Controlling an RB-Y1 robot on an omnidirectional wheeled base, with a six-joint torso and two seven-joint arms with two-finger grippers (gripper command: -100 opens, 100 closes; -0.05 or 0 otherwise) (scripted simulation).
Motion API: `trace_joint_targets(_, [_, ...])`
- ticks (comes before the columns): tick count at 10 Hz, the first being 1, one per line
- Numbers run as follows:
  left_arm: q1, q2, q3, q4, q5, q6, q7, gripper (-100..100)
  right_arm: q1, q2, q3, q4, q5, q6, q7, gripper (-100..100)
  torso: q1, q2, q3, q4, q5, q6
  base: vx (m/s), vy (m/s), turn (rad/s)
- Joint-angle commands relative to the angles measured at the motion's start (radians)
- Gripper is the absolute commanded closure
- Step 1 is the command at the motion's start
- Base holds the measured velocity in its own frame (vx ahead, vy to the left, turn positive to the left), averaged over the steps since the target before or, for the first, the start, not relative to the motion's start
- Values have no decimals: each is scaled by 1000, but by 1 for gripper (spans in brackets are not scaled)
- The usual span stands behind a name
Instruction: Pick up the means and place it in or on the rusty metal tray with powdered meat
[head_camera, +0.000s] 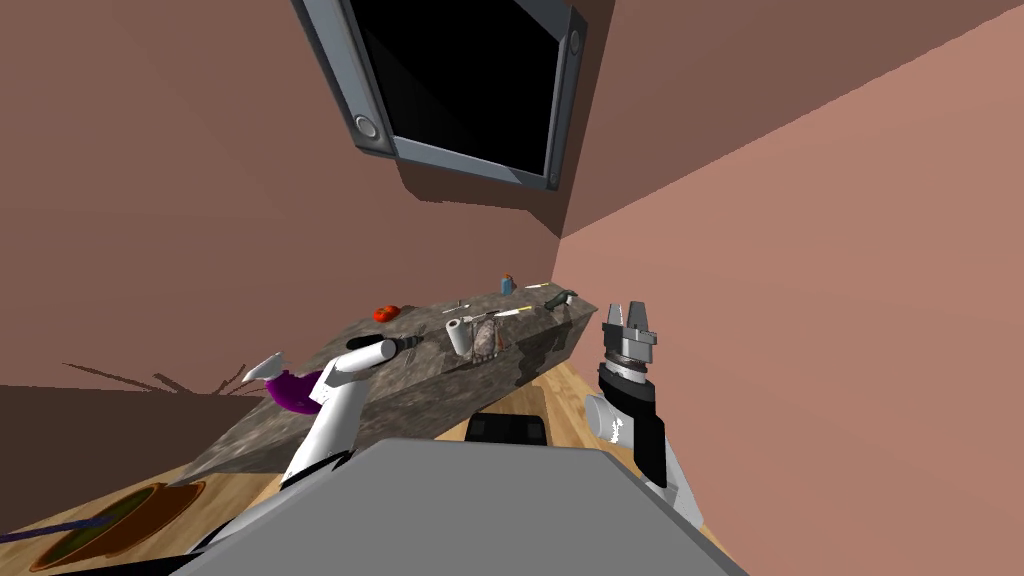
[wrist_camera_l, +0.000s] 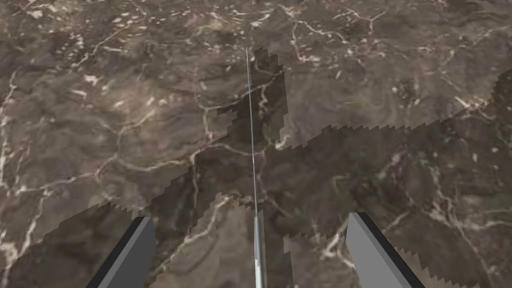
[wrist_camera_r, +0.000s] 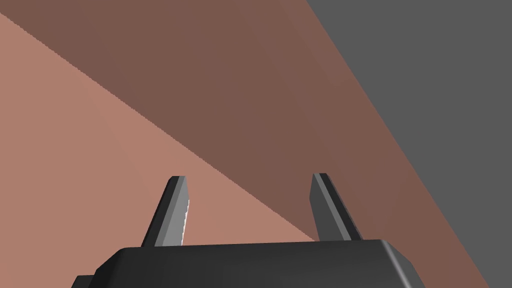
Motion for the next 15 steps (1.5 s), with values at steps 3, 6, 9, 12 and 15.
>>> trace_joint_targets(3, [-4,0,6,16,-2,24,18,0,0,0,0,0,0,0,0,0,0,1,1,0,0,0,18,4,-23])
trace_joint_targets(6, [-20,7,22,81,-5,-20,9,-100,0,0,0,0,0,0,0,0,0,2,1,1,0,0,3,11,-69])
trace_joint_targets(9, [-27,8,28,109,-9,-38,6,-100,0,0,0,0,0,0,0,0,0,3,1,1,0,0,1,11,-51])
trace_joint_targets(12, [-27,8,31,111,-9,-42,7,100,0,0,0,0,0,0,0,0,-1,3,1,0,0,2,0,1,6])
trace_joint_targets(15, [-27,9,30,111,-9,-42,5,0,0,0,0,0,0,0,0,0,0,1,1,0,1,1,0,0,0])
